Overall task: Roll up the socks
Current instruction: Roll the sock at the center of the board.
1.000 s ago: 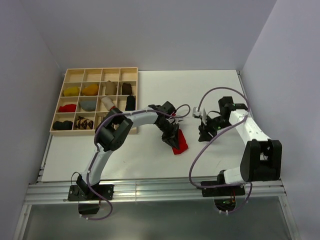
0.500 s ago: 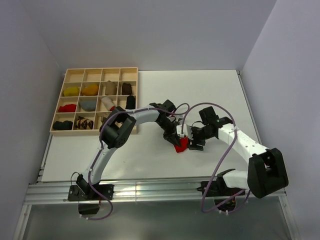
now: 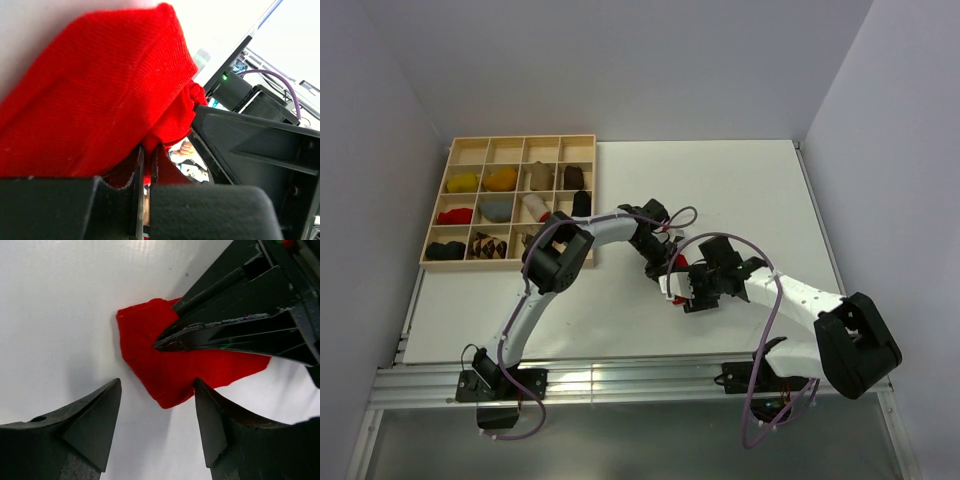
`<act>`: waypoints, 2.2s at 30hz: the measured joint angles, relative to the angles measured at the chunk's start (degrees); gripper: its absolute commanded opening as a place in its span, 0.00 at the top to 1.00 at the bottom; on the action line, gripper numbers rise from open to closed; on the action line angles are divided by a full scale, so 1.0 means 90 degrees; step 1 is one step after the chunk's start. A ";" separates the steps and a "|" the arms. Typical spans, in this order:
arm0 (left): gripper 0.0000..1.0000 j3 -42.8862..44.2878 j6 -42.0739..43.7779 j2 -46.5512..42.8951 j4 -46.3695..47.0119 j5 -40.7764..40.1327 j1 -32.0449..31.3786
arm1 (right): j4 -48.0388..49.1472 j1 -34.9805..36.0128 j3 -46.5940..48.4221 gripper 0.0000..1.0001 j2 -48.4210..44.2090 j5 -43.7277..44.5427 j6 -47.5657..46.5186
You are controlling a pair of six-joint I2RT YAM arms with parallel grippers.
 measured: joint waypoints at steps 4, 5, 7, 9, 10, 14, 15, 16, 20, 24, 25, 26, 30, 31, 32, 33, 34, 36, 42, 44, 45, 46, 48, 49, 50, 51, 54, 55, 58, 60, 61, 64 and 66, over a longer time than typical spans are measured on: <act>0.88 0.0034 0.0046 0.0036 -0.0007 0.0058 0.0027 | 0.0325 0.0102 -0.0032 0.41 0.0068 0.0219 -0.0039; 0.82 0.0034 0.0051 0.0039 -0.0005 0.0058 0.0032 | 0.0389 0.0119 -0.0032 0.44 0.0117 0.0265 -0.0039; 0.78 0.0034 0.0073 0.0039 0.0007 0.0063 0.0032 | 0.0493 0.0146 -0.0024 0.52 0.0248 0.0330 -0.0049; 0.70 0.0032 0.0087 0.0039 0.0027 0.0061 0.0039 | 0.0493 0.0160 0.0058 0.62 0.0452 0.0347 -0.0032; 0.68 0.0015 0.0090 0.0039 0.0075 0.0058 0.0049 | 0.0440 0.0168 0.0177 0.66 0.0563 0.0369 -0.0012; 0.64 -0.0529 -0.0129 -0.0211 0.0797 0.0168 0.0189 | 0.0199 0.0165 0.0532 0.83 0.0874 0.0386 0.0046; 0.64 -0.0823 -0.0262 -0.0350 0.1117 0.0172 0.0245 | 0.0143 0.0155 0.0619 0.85 0.0950 0.0357 0.0070; 0.64 -0.1107 -0.0396 -0.0495 0.1387 0.0163 0.0306 | 0.0100 0.0146 0.0716 0.85 0.1032 0.0291 0.0097; 0.63 -0.2079 -0.0964 -0.1030 0.2329 -0.0051 0.0568 | -0.0177 0.0078 0.1107 0.86 0.1375 -0.0002 0.0187; 0.57 -0.2878 -0.1324 -0.1625 0.3174 -0.0568 0.0682 | -0.0920 -0.0187 0.1763 0.87 0.1894 -0.0408 0.0175; 0.57 -0.3026 -0.1372 -0.1768 0.3327 -0.0748 0.0690 | -0.1137 -0.0257 0.1953 0.87 0.2045 -0.0478 0.0165; 0.56 -0.3126 -0.1406 -0.1885 0.3444 -0.0928 0.0692 | -0.1336 -0.0318 0.2120 0.87 0.2178 -0.0527 0.0151; 0.54 -0.3716 -0.1496 -0.2441 0.4221 -0.1838 0.0704 | -0.2358 -0.0542 0.2900 0.87 0.2817 -0.0770 -0.0002; 0.55 -0.3954 -0.1552 -0.2652 0.4430 -0.2045 0.0704 | -0.2654 -0.0617 0.3135 0.87 0.3028 -0.0872 -0.0051; 0.54 -0.4238 -0.1596 -0.2890 0.4704 -0.2293 0.0704 | -0.2854 -0.0670 0.3293 0.87 0.3177 -0.0923 -0.0080; 0.54 -0.4558 -0.1642 -0.3196 0.4894 -0.2548 0.0707 | -0.3099 -0.0736 0.3483 0.87 0.3366 -0.1005 -0.0124; 0.54 -0.4835 -0.1649 -0.3490 0.5051 -0.2820 0.0709 | -0.3322 -0.0787 0.3670 0.87 0.3538 -0.1052 -0.0153; 0.51 -0.5323 -0.1617 -0.4082 0.5396 -0.3485 0.0687 | -0.3757 -0.0865 0.4058 0.87 0.3903 -0.1171 -0.0199; 0.41 -0.6132 -0.0656 -0.5540 0.5984 -0.6013 -0.0056 | -0.5180 -0.0950 0.5391 0.87 0.5093 -0.1292 -0.0204; 0.37 -0.6118 -0.0061 -0.5654 0.6122 -0.6827 -0.0668 | -0.5498 -0.0954 0.5705 0.86 0.5372 -0.1314 -0.0177; 0.35 -0.6101 0.0146 -0.5659 0.6169 -0.7135 -0.0916 | -0.5659 -0.0954 0.5860 0.86 0.5518 -0.1331 -0.0163; 0.34 -0.6084 0.0491 -0.5629 0.6186 -0.7485 -0.1258 | -0.5758 -0.0954 0.5972 0.87 0.5612 -0.1336 -0.0136; 0.31 -0.6028 0.1192 -0.5486 0.6241 -0.8121 -0.1889 | -0.5982 -0.0954 0.6217 0.86 0.5850 -0.1355 -0.0058; 0.29 -0.6016 0.1460 -0.5399 0.6285 -0.8320 -0.2081 | -0.6076 -0.0959 0.6312 0.86 0.5943 -0.1362 -0.0002; 0.28 -0.6001 0.1778 -0.5289 0.6341 -0.8551 -0.2317 | -0.6120 -0.0962 0.6360 0.86 0.5989 -0.1365 0.0034; 0.28 -0.5982 0.2033 -0.5183 0.6370 -0.8731 -0.2499 | -0.6176 -0.0964 0.6421 0.86 0.6050 -0.1375 0.0078; 0.26 -0.5870 0.2732 -0.4835 0.6458 -0.9102 -0.2900 | -0.6326 -0.0967 0.6552 0.86 0.6193 -0.1404 0.0216; 0.25 -0.5826 0.2939 -0.4721 0.6472 -0.9165 -0.2999 | -0.6358 -0.0967 0.6567 0.86 0.6220 -0.1411 0.0260; 0.25 -0.5649 0.3483 -0.4401 0.6511 -0.9270 -0.3184 | -0.6424 -0.0967 0.6601 0.86 0.6275 -0.1421 0.0367; 0.25 -0.5520 0.3827 -0.4209 0.6543 -0.9265 -0.3240 | -0.6428 -0.0967 0.6603 0.86 0.6275 -0.1418 0.0413; 0.25 -0.5462 0.3959 -0.4133 0.6538 -0.9265 -0.3247 | -0.6426 -0.0967 0.6606 0.86 0.6278 -0.1416 0.0442; 0.25 -0.5268 0.4299 -0.3908 0.6557 -0.9243 -0.3252 | -0.6438 -0.0967 0.6635 0.86 0.6302 -0.1409 0.0527; 0.26 -0.5136 0.4454 -0.3750 0.6555 -0.9168 -0.3252 | -0.6441 -0.0967 0.6640 0.86 0.6312 -0.1406 0.0561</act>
